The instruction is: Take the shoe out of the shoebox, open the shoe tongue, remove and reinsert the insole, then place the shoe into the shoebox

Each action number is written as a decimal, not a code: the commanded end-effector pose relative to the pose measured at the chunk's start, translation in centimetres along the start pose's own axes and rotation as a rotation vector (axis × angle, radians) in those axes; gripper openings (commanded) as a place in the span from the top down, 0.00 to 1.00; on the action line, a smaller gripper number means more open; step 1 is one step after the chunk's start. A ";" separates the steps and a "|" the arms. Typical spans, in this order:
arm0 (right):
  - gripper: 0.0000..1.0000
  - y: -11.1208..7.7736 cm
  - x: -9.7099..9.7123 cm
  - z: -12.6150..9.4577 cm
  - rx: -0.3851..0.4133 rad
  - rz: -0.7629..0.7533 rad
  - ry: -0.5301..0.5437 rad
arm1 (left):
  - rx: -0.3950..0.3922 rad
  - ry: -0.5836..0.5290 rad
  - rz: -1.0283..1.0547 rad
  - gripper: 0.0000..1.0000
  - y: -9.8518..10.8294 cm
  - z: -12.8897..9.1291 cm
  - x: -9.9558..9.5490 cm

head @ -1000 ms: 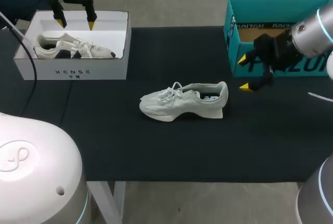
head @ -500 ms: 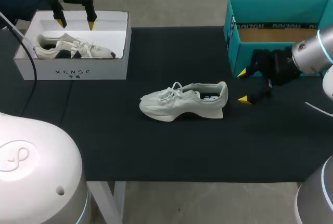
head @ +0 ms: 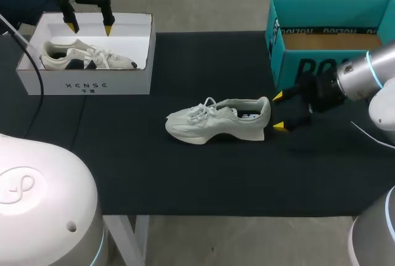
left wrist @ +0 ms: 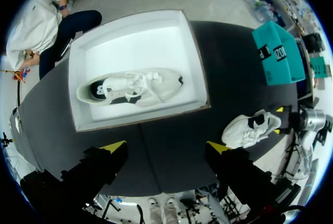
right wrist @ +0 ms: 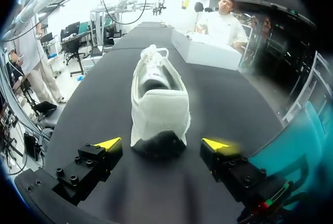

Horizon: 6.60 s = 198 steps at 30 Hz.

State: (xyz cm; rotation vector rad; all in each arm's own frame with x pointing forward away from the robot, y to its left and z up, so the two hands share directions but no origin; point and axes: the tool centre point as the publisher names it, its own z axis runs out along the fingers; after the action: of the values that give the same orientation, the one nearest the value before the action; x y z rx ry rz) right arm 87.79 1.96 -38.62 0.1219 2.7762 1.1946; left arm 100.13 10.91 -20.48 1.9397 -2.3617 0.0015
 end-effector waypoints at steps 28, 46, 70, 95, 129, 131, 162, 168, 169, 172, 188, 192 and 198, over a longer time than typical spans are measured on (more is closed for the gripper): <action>0.00 0.8 -0.1 4.9 -0.057 0.006 0.085 | 0.002 -0.001 0.000 0.00 0.1 0.0 0.0; 0.00 1.8 0.3 7.1 -0.078 -0.005 0.117 | 0.002 -0.001 0.000 0.00 0.1 0.0 0.0; 1.00 2.1 0.5 7.4 -0.055 0.000 0.110 | 0.002 -0.001 0.000 0.00 0.1 0.0 0.0; 1.00 2.1 0.5 7.4 -0.055 0.000 0.110 | 0.006 -0.088 -0.098 0.00 0.5 -1.1 2.9; 1.00 2.1 0.5 7.4 -0.055 0.000 0.110 | 0.007 -0.167 -0.055 0.00 6.1 9.5 25.7; 1.00 2.1 0.5 7.4 -0.055 0.000 0.110 | 0.004 -0.152 -0.063 0.00 6.7 10.2 26.1; 1.00 2.1 0.5 7.4 -0.055 0.000 0.110 | 0.090 -0.087 0.058 0.00 6.4 14.8 31.8; 1.00 2.1 0.5 7.4 -0.055 0.000 0.110 | 0.092 -0.088 0.086 0.00 4.9 15.2 32.5; 1.00 2.1 0.5 7.4 -0.055 0.000 0.110 | 0.088 -0.086 0.092 0.00 4.7 15.2 32.6; 1.00 2.1 0.5 7.4 -0.055 0.000 0.110 | 0.086 -0.089 0.099 0.00 4.3 15.5 32.9; 1.00 2.1 0.5 7.4 -0.055 0.000 0.110 | 0.066 -0.097 0.163 0.00 3.3 17.8 34.0; 1.00 2.1 0.5 7.4 -0.055 0.000 0.110 | 0.061 -0.102 0.178 0.00 3.1 18.5 34.0; 1.00 2.1 0.5 7.4 -0.055 0.000 0.110 | 0.050 -0.117 0.185 0.00 3.0 19.4 33.9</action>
State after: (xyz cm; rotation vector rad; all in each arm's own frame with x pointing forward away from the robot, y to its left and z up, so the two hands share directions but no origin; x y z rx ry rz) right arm 88.35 8.58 -42.12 0.0522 2.8342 1.3157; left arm 89.20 -22.42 -36.87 1.7828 -2.6328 -0.0299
